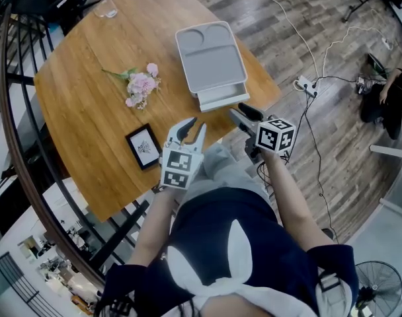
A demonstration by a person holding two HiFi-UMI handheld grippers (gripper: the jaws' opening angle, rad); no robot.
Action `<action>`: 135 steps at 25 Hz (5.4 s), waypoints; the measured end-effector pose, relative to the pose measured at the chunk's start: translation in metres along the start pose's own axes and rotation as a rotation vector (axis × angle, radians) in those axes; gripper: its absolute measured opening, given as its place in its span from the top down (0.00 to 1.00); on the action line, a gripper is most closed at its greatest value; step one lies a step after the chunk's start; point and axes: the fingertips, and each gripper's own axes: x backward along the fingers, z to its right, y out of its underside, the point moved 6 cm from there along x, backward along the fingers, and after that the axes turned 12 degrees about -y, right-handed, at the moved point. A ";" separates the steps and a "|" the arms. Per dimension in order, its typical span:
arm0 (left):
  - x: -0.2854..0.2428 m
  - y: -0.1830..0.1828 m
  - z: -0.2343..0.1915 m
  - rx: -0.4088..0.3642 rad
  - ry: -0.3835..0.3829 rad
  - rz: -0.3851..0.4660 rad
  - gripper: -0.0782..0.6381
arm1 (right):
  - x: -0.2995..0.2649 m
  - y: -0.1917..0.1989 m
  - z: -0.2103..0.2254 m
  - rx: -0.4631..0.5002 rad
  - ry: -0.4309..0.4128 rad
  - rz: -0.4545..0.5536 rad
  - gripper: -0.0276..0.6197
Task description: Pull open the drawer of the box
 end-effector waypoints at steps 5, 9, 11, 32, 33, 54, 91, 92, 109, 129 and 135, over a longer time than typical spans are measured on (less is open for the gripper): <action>-0.003 -0.006 -0.003 -0.065 0.037 0.009 0.67 | 0.003 -0.008 -0.001 0.125 0.023 -0.062 0.64; -0.005 -0.009 -0.006 -0.119 0.038 0.011 0.61 | 0.008 -0.013 -0.001 0.230 0.057 -0.120 0.61; -0.007 -0.009 -0.008 -0.134 0.031 0.009 0.60 | 0.008 -0.015 -0.002 0.270 0.064 -0.146 0.60; -0.068 0.000 0.003 -0.361 0.183 -0.131 0.56 | -0.014 -0.019 0.005 0.713 0.104 -0.526 0.58; -0.071 0.001 0.003 -0.363 0.185 -0.136 0.56 | -0.015 -0.019 0.007 0.720 0.103 -0.536 0.58; -0.116 0.017 0.013 -0.460 0.252 -0.290 0.56 | -0.039 -0.011 0.032 0.897 0.056 -0.794 0.62; -0.121 0.029 0.011 -0.455 0.222 -0.258 0.70 | -0.036 -0.006 0.030 1.000 0.059 -0.799 0.72; -0.121 0.030 0.011 -0.455 0.224 -0.260 0.70 | -0.036 -0.006 0.029 1.000 0.058 -0.802 0.72; -0.109 0.034 0.019 -0.474 0.242 -0.275 0.71 | -0.027 0.004 0.019 0.994 0.056 -0.813 0.73; -0.090 0.042 0.034 -0.484 0.257 -0.275 0.71 | -0.011 0.018 0.004 0.982 0.056 -0.818 0.73; -0.086 0.044 0.036 -0.485 0.259 -0.271 0.71 | -0.007 0.021 0.001 0.975 0.055 -0.816 0.74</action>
